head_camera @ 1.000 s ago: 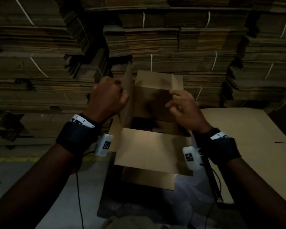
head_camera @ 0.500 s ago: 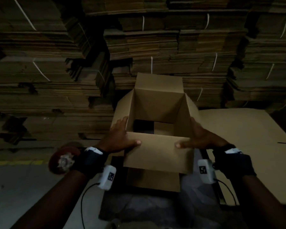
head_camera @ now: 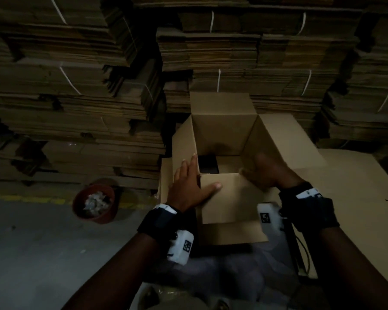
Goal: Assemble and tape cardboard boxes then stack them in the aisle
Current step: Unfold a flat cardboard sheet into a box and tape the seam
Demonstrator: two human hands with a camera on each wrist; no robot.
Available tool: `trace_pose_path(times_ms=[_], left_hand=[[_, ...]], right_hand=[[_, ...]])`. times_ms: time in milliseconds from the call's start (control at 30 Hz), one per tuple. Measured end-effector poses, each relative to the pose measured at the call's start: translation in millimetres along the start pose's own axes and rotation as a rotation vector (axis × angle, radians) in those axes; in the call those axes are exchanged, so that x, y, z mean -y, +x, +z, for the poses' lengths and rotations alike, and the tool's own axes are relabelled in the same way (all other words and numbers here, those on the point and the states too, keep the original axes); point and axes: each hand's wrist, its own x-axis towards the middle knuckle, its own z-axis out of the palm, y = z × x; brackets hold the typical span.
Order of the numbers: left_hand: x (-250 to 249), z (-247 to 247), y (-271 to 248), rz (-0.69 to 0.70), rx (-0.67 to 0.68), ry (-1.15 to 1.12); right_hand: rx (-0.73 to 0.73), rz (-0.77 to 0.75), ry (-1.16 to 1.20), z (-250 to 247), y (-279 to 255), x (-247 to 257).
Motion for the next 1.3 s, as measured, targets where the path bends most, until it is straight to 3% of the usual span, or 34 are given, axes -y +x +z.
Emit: trace_pose_path(times_ms=[167,267,400,467,667,700,800,900,1000,1067,1200,1300], left_hand=[[17.5,-34.5,-9.5,0.021,-0.007,-0.103],[44.8,-42.7,-20.3,-0.063,-0.147,-0.127],[83.2,-31.3,-40.6,-0.098,-0.277,-0.424],[83.7,-19.7,-51.9,-0.111,-0.201,-0.501],[35.1,7.4,-42.7,-0.062,0.026,-0.339],[21.9,3.1,-37.2,-0.066,0.03,-0.335],[2.0,-20.1,-4.1,0.091,-0.051,-0.392],[20.4,-40.2,37.6,0.002,-0.081,-0.417],[26.0,-58.0,53.3,-0.068,0.03,-0.403],[28.6,-66.7,55.8,-0.036,0.066,-0.341],[38.4,-81.6,52.5,-0.003,0.054,-0.309],[34.6,-98.1,45.9,0.033,-0.018,-0.381]], right_hand=[[0.032,-0.335,0.146,19.9,0.9,70.9],[0.109,-0.382,0.179,39.3,11.5,82.2],[0.083,-0.364,0.296,54.0,18.6,74.5],[0.05,-0.368,0.321,51.2,20.0,61.5],[0.019,-0.439,0.494,1.8,-14.3,37.7],[0.028,-0.443,0.52,-8.7,-23.4,34.9],[0.054,-0.442,0.605,-29.9,-43.2,16.6],[0.083,-0.43,0.666,-41.6,-57.9,-7.9],[0.095,-0.41,0.73,-39.4,-60.1,-33.4],[0.096,-0.388,0.763,-31.9,-56.3,-45.7],[-0.107,-0.386,0.732,-25.4,-39.0,-53.9],[-0.377,-0.253,0.337,-17.8,-16.6,-45.2]])
